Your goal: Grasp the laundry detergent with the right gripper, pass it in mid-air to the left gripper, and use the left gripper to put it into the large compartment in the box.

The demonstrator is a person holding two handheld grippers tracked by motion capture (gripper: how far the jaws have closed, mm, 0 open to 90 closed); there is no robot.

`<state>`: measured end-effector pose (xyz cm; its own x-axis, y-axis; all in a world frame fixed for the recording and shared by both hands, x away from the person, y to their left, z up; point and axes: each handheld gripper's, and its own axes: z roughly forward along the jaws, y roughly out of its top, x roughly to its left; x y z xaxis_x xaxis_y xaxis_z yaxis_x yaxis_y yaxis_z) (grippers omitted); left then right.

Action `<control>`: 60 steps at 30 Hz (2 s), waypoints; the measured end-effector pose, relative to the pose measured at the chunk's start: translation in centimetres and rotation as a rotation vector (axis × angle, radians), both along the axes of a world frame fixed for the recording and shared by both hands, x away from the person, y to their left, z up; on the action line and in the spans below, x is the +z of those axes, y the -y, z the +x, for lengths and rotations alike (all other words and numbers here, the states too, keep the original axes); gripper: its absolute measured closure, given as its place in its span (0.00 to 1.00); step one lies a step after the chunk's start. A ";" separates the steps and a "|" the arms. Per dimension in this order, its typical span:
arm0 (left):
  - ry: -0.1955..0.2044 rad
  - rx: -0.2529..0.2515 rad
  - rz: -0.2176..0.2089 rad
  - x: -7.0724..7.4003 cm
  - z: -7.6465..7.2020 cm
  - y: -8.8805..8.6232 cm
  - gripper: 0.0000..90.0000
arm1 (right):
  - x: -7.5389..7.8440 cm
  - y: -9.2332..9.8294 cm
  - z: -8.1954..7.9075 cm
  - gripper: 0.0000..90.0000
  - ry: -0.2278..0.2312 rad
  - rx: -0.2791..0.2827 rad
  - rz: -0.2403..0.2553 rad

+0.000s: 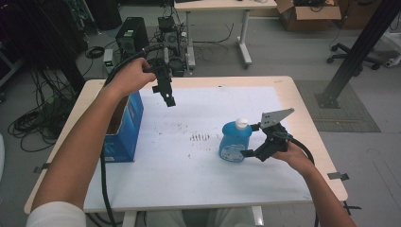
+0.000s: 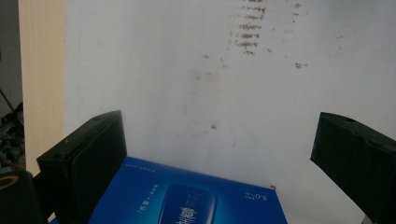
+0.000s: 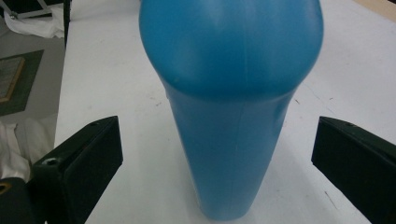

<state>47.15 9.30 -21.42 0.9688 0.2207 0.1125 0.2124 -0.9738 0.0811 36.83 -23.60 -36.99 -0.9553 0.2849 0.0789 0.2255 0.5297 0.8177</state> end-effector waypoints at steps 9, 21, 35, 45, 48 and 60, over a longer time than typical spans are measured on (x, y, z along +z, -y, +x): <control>-0.003 -0.001 -0.003 0.0 0.0 0.1 0.04 | -0.2 -0.6 0.2 0.02 0.000 0.002 0.009; -0.006 -0.002 0.000 -0.1 0.1 0.1 0.04 | -0.8 -1.6 0.5 0.02 0.000 0.002 0.015; -0.010 -0.003 0.001 -0.3 0.1 0.2 0.04 | -1.4 -2.3 0.7 0.15 0.004 0.010 0.039; -0.012 -0.010 0.006 -0.2 0.2 0.1 0.04 | -1.3 -2.2 0.8 0.31 0.009 0.022 0.039; -0.013 -0.003 0.004 -0.2 0.1 0.0 0.04 | -1.3 -2.2 0.8 0.34 0.009 0.026 0.042; -0.019 -0.007 0.003 -0.2 0.0 0.2 0.04 | -1.2 -2.1 0.7 0.45 0.044 0.015 0.040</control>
